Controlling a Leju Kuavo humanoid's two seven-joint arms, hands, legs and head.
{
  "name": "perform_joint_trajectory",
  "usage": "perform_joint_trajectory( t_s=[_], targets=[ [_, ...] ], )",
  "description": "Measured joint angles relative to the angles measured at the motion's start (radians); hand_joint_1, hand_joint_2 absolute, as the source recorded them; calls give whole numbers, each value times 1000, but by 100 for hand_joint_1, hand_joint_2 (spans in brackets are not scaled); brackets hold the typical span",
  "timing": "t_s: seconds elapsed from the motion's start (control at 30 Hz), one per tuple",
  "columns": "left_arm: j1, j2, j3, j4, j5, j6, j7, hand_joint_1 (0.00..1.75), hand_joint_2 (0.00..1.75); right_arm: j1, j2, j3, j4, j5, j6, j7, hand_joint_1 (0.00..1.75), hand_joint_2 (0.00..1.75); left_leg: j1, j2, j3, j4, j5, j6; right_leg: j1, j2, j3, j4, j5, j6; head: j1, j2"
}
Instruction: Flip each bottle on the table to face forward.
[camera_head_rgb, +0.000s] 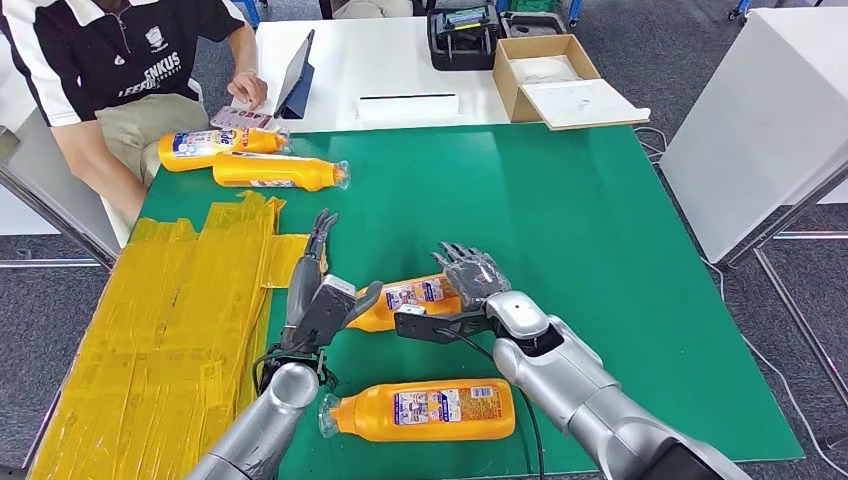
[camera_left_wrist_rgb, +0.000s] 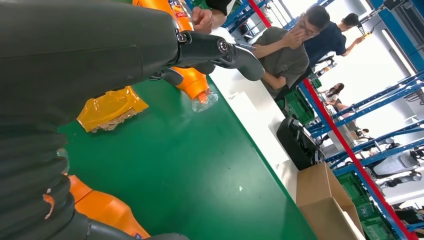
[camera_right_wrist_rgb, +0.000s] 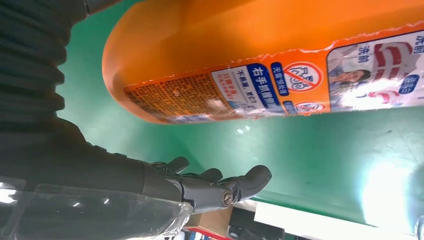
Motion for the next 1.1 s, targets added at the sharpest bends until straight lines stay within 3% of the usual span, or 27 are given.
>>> perform_joint_trajectory(
  t_s=[0.57, 0.77, 0.8, 0.9, 0.93, 1.1],
  targets=[
    [-27, -17, -27, -29, 27, -47, -11, 0, 175, -29, 16, -21, 141, -108, 145, -58, 0, 175, 0, 0, 2, 0, 0, 0, 0, 0, 1, 0, 0, 0, 0, 0],
    [45, -2, -82, -320, 141, -110, -31, 0, 175, -45, -17, -43, 206, -168, 190, -83, 0, 175, 0, 0, 7, 0, -1, 0, 0, 0, 7, -1, -1, 0, 0, 0],
    [53, 2, -83, -344, 145, -111, -31, 0, 175, -44, -20, -45, 206, -168, 184, -83, 21, 175, 0, 0, 8, 0, -1, 0, 0, 0, 7, -1, -1, 0, 0, 0],
    [70, 11, -83, -397, 151, -114, -33, 0, 175, -40, -25, -51, 206, -165, 163, -77, 146, 175, 0, 0, 8, 0, -1, 0, 0, 0, 8, -1, -1, 0, 0, 0],
    [75, 14, -83, -411, 152, -114, -36, 0, 175, -37, -26, -52, 206, -160, 149, -71, 168, 175, 0, 0, 9, 0, -1, 0, 0, 0, 8, -1, -1, 0, 0, 0],
    [100, 25, -83, -458, 150, -116, -47, 0, 175, -14, -31, -56, 195, -121, 63, -28, 175, 175, -1, 0, 10, 0, -1, 0, 0, 0, 10, -1, -1, 0, 0, 0]
  ],
)
